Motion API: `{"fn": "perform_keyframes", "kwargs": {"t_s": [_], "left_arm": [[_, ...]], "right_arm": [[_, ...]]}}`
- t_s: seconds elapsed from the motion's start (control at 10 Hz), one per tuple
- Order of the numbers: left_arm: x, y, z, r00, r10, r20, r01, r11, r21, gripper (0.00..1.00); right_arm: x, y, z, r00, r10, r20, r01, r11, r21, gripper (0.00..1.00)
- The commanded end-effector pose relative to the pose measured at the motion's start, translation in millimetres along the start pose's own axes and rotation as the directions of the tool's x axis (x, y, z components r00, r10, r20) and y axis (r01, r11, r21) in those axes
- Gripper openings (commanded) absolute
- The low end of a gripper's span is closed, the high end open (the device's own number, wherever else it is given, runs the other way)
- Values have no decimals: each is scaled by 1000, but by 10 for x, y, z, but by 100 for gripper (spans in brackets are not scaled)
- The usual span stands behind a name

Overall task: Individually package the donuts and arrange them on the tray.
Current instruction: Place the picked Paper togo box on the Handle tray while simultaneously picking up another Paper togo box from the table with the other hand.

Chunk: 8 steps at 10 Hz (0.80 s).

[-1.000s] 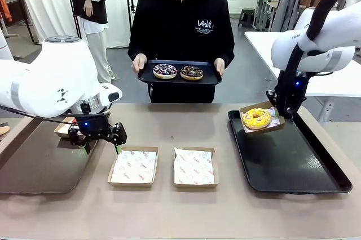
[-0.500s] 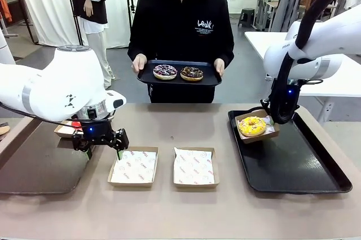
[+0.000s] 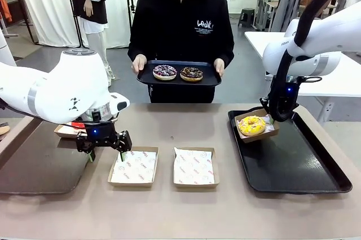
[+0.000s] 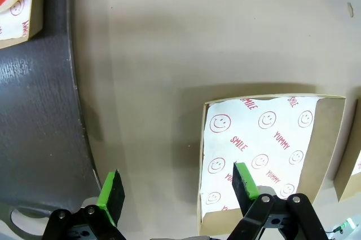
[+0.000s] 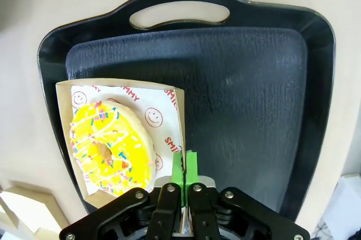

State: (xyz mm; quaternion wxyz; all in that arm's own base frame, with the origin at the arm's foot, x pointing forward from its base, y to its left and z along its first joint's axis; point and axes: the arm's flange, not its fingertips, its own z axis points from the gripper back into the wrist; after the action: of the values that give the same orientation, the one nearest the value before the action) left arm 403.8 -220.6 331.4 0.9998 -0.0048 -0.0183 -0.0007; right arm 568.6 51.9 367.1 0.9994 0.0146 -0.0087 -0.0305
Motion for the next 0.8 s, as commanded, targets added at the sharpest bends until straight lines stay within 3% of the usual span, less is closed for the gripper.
{"fn": "perform_keyframes", "kwargs": {"t_s": [0.0, 0.4, 0.5, 0.6, 0.7], "left_arm": [[14, -66, -85, 1000, -2, 16, 2, 1000, -7, 100], [0, -73, -150, 998, -60, 31, 61, 998, -26, 100], [-8, -71, -138, 996, -78, 33, 79, 996, -35, 41], [-9, -67, -121, 996, -78, 34, 79, 996, -43, 41], [-8, -62, -108, 997, -76, 34, 78, 996, -46, 0]], "right_arm": [[38, 23, 5, 1000, -18, -5, 18, 1000, -11, 1], [34, 23, 4, 1000, -16, -1, 16, 1000, -12, 1], [31, 24, 11, 1000, -11, 3, 11, 1000, -11, 1], [33, 25, 11, 1000, -9, 2, 9, 1000, -7, 1], [33, 27, 9, 1000, -4, -1, 4, 1000, -5, 60]]}}
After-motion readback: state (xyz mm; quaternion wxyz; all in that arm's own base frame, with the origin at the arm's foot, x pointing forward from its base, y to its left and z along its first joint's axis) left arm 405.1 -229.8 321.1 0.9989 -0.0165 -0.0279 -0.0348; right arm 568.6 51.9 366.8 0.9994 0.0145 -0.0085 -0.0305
